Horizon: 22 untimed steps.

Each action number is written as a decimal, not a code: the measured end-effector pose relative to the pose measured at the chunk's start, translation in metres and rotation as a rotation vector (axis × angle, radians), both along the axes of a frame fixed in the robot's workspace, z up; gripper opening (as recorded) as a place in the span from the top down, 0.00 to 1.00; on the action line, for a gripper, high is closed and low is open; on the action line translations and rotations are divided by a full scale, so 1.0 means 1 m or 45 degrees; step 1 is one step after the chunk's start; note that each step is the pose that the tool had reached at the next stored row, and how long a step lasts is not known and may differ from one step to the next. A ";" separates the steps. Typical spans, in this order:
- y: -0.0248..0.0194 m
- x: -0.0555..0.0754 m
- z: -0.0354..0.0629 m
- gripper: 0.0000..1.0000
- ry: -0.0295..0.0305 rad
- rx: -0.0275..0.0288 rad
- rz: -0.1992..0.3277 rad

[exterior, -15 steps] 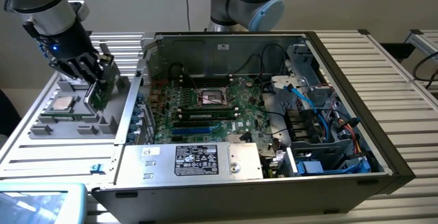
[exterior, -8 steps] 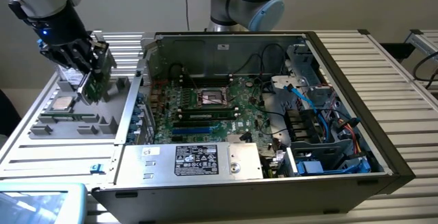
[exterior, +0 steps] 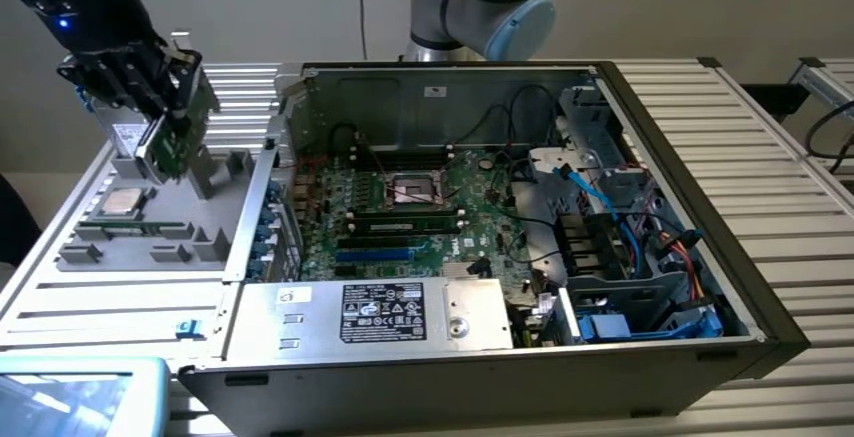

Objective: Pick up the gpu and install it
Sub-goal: 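Pick up the gpu and move the gpu toward the slot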

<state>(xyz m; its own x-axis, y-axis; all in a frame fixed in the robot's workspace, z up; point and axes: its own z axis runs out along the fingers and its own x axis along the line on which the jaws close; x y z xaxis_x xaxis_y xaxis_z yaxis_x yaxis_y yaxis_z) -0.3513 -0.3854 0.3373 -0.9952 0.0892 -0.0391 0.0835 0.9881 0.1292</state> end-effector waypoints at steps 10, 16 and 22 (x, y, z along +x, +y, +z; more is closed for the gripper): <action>-0.0038 0.008 0.0455 0.72 0.0243 0.0000 -0.002; -0.0067 0.025 0.0687 0.72 0.0340 0.0001 -0.002; -0.0133 0.049 0.0959 0.72 0.0391 0.0000 -0.002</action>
